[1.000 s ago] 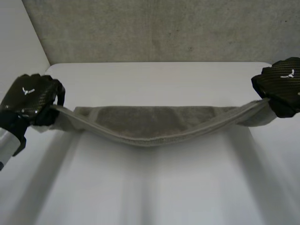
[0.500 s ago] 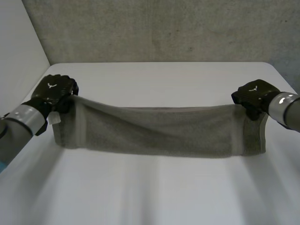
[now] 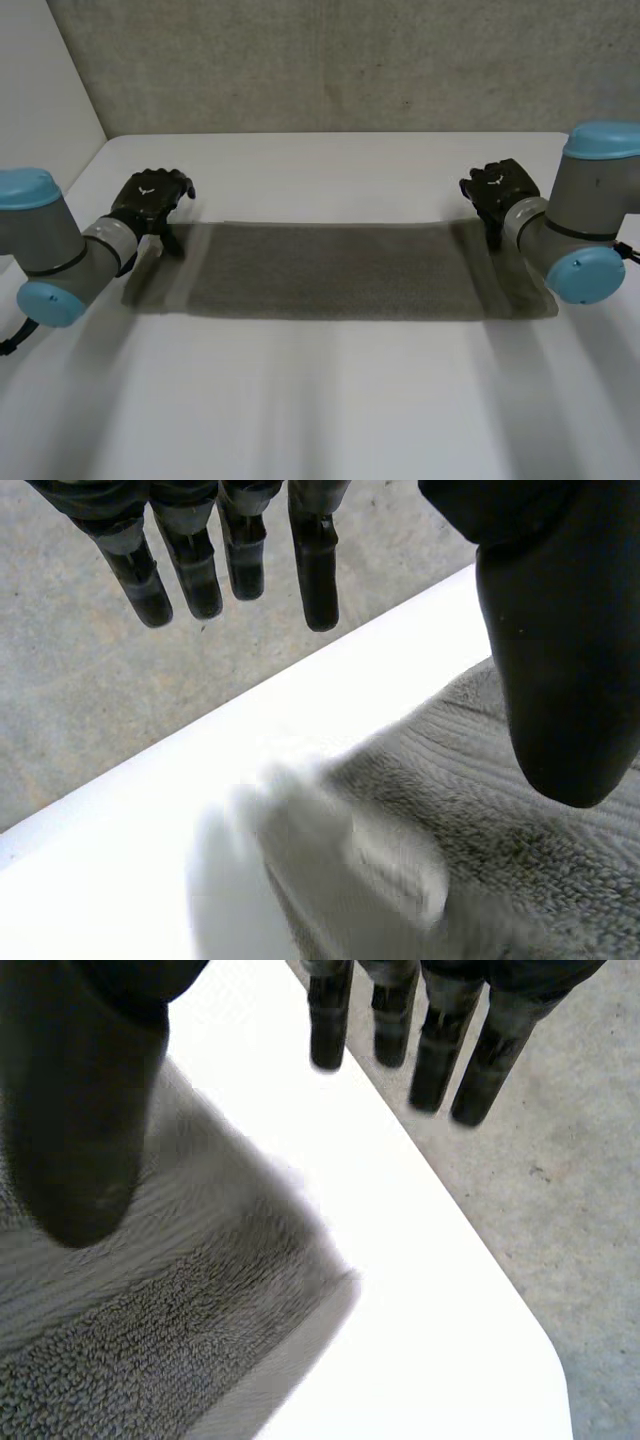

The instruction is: Fold the towel.

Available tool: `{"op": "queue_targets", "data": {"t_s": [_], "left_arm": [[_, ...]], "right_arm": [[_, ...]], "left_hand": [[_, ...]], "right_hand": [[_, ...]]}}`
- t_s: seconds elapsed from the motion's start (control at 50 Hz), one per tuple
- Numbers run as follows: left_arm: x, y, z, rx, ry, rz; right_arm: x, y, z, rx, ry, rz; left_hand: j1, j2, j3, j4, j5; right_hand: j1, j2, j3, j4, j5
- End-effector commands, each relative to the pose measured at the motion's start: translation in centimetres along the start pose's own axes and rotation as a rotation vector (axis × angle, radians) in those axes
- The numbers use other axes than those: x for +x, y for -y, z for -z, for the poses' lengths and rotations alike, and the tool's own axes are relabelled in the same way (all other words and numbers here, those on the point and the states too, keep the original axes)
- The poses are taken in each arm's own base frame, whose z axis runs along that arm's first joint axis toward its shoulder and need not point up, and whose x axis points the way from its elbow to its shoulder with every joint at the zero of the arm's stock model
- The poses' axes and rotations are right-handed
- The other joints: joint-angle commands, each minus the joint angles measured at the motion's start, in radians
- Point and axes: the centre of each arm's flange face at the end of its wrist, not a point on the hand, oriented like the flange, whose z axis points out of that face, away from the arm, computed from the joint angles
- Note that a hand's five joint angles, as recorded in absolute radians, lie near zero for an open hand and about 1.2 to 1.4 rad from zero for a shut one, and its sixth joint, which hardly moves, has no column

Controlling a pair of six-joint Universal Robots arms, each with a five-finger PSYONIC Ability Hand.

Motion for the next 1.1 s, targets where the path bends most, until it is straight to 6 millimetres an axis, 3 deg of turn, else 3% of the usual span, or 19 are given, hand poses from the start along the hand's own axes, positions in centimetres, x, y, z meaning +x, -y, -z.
{"op": "queue_targets", "data": {"t_s": [0.02,0.16,0.22,0.26,0.34,0.38,0.44,0.58,0.76,0.86,1.1], "left_arm": [[-0.5,0.6,0.2,-0.021,0.06,0.004],[-1.1,4.0,2.3,-0.031,0.111,0.011],[-0.8,5.7,3.8,-0.032,0.114,0.013],[-0.4,6.5,4.5,-0.021,0.108,0.01],[0.9,8.0,6.8,0.0,0.093,0.005],[1.2,8.1,7.4,0.005,0.091,0.007],[2.0,8.0,8.3,0.013,0.082,0.018],[2.7,7.1,9.6,0.012,0.101,0.085],[2.3,5.7,9.8,0.058,0.177,0.163],[2.0,4.7,9.9,0.079,0.202,0.179],[2.3,3.9,10.1,0.141,0.211,0.16]], "right_arm": [[0.9,0.7,0.0,-0.006,-0.059,-0.01],[3.7,4.3,2.1,0.07,-0.123,-0.033],[4.7,5.7,3.7,0.092,-0.138,-0.049],[5.1,6.5,5.9,0.085,-0.124,-0.057],[5.1,6.3,7.9,0.054,-0.109,-0.061],[4.3,5.5,9.4,0.009,-0.078,-0.064],[3.8,4.8,10.0,-0.019,-0.057,-0.067],[0.3,1.6,12.7,-0.112,0.076,-0.091],[-0.4,-2.0,12.4,-0.13,0.094,-0.175],[-0.7,-4.1,10.7,-0.064,0.059,-0.165],[-1.1,-6.9,8.8,-0.084,0.042,-0.173]], "left_hand": [[-0.065,-0.062,-0.062,-0.067,-0.043],[-0.039,-0.036,-0.036,-0.041,-0.017],[-0.039,-0.036,-0.036,-0.041,-0.016],[-0.039,-0.036,-0.036,-0.041,-0.016],[-0.048,-0.044,-0.044,-0.05,-0.025],[-0.05,-0.047,-0.047,-0.053,-0.028],[-0.05,-0.047,-0.047,-0.053,-0.028],[-0.048,-0.044,-0.044,-0.05,-0.025],[-0.048,-0.044,-0.044,-0.05,-0.025],[-0.048,-0.044,-0.044,-0.05,-0.025],[-0.045,-0.041,-0.042,-0.047,-0.022]], "right_hand": [[-0.133,-0.115,-0.133,-0.135,-0.086],[-0.133,-0.115,-0.133,-0.135,-0.086],[-0.133,-0.115,-0.133,-0.135,-0.086],[-0.133,-0.115,-0.133,-0.135,-0.086],[-0.133,-0.115,-0.133,-0.135,-0.086],[-0.133,-0.115,-0.133,-0.135,-0.086],[-0.133,-0.115,-0.133,-0.135,-0.086],[-0.133,-0.115,-0.133,-0.135,-0.086],[-0.114,-0.096,-0.114,-0.116,-0.067],[-0.087,-0.07,-0.088,-0.09,-0.04],[0.077,0.095,0.077,0.075,0.124]]}}
